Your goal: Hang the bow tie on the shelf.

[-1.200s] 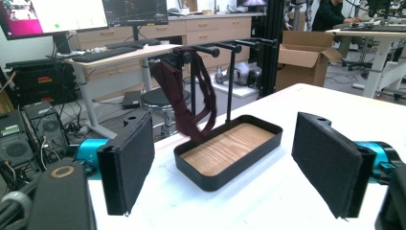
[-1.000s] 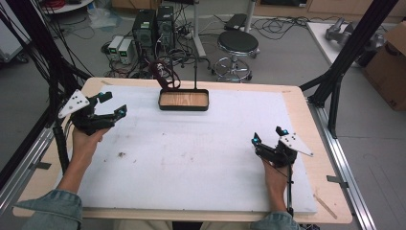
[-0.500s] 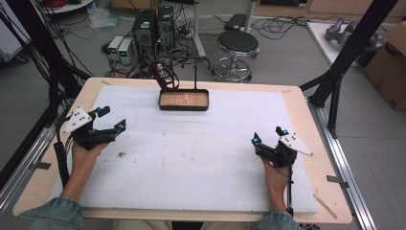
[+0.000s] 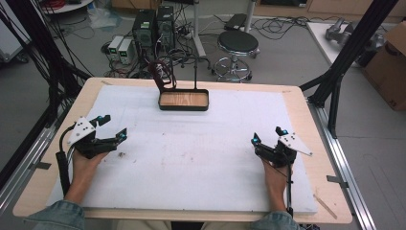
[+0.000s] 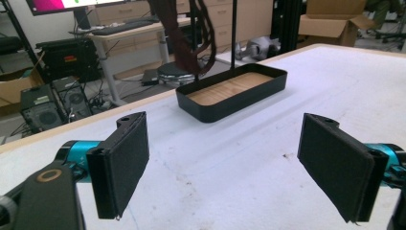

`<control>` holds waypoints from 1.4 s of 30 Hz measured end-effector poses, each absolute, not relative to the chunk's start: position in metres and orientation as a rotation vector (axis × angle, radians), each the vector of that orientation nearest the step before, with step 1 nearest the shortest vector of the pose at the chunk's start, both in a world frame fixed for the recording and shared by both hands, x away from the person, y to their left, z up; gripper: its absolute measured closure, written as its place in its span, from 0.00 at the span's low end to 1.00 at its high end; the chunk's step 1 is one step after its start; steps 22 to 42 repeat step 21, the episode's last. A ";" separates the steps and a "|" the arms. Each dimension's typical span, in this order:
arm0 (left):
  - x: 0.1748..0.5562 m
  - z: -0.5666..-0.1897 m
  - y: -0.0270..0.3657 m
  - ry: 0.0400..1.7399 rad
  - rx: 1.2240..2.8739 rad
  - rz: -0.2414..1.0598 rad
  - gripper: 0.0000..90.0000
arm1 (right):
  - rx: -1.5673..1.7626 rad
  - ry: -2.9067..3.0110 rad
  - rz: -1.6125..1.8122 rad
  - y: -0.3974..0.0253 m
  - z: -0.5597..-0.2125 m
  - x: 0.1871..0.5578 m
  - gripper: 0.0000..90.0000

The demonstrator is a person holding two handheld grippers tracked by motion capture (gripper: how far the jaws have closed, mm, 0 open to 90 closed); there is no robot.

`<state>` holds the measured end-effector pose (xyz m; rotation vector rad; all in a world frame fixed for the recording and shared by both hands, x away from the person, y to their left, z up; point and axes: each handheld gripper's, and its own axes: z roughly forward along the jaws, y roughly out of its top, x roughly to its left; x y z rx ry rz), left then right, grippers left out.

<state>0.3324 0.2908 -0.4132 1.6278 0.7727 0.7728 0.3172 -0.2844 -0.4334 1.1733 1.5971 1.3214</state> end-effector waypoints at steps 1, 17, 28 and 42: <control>0.332 -0.415 0.291 0.781 1.631 0.764 0.21 | 1.176 1.600 1.324 -0.284 -0.434 0.317 0.12; 0.335 -0.429 0.296 0.860 1.665 0.718 0.21 | 1.176 1.600 1.323 -0.284 -0.434 0.318 0.12; 0.336 -0.431 0.296 0.866 1.679 0.715 0.21 | 1.174 1.600 1.325 -0.284 -0.434 0.318 0.12; 0.336 -0.431 0.296 0.866 1.679 0.715 0.21 | 1.174 1.600 1.325 -0.284 -0.434 0.318 0.12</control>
